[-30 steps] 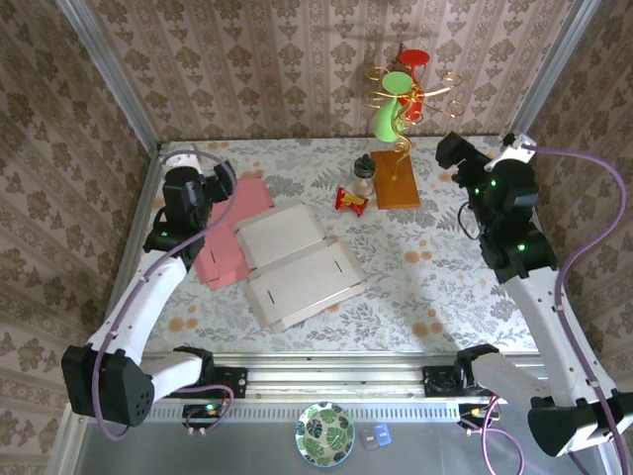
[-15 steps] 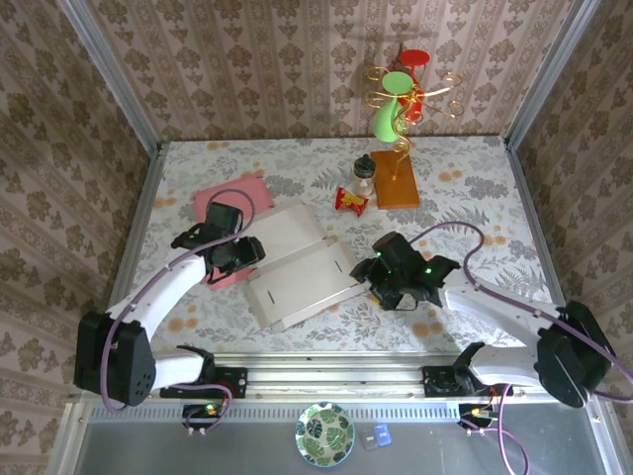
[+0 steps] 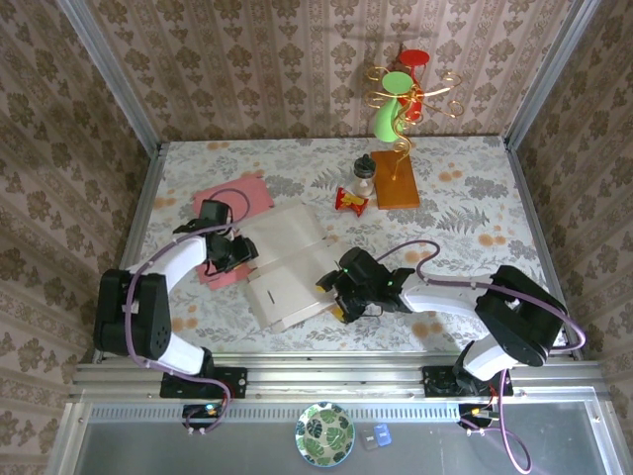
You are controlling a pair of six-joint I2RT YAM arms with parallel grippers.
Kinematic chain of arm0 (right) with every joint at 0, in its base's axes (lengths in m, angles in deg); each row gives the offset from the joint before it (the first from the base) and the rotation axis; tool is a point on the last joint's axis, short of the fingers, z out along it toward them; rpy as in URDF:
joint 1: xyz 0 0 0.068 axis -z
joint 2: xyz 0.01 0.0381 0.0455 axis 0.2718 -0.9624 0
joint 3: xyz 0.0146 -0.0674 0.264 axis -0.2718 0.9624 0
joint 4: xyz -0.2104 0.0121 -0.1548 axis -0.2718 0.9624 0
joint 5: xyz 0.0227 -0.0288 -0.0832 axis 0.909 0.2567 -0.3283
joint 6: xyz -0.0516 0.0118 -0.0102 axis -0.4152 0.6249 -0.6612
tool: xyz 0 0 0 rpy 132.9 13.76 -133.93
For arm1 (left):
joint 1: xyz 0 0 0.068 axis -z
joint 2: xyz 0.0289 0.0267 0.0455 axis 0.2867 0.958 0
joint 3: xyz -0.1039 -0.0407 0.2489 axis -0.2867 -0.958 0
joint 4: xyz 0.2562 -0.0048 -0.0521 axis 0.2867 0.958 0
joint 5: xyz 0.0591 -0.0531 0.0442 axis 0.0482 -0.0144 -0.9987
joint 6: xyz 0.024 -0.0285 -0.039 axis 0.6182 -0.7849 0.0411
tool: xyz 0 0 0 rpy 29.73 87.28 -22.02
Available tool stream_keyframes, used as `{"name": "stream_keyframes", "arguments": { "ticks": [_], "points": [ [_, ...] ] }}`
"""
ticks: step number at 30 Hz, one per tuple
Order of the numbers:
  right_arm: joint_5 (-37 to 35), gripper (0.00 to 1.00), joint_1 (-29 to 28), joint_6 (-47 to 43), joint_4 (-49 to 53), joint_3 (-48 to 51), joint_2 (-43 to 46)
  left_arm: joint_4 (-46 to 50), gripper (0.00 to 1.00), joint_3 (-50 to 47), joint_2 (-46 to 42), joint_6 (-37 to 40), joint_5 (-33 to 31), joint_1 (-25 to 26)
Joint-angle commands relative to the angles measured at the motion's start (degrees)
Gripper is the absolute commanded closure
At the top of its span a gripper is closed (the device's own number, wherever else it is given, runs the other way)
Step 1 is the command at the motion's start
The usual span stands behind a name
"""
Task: Fold the paper box
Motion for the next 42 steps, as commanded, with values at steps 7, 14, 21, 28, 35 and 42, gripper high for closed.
{"name": "stream_keyframes", "arguments": {
  "ticks": [7,14,21,28,35,42],
  "points": [
    [-0.9,0.28,-2.0,3.5,-4.8,1.7,-1.5,-2.9,0.62,0.2,5.6,3.4,1.7,-0.4],
    [-2.2,0.28,-2.8,2.9,-7.7,2.4,-1.9,-4.0,0.66,-0.3,7.9,3.3,1.6,-0.3],
    [-3.6,0.28,-3.5,3.1,-12.3,4.1,-4.0,-4.4,0.68,-0.5,10.2,3.3,1.6,-0.1],
    [-7.5,0.32,-3.9,1.7,-22.3,6.1,-7.2,-3.8,0.68,-0.5,10.8,4.0,1.6,0.0],
    [-14.7,0.39,-5.0,-1.9,-31.7,9.4,-7.2,-3.2,0.68,-0.1,11.5,4.9,1.8,0.1],
    [-21.4,0.46,-6.5,-5.8,-39.1,11.3,-6.0,-2.2,0.68,0.8,12.3,5.9,1.8,0.1]
  ]
}}
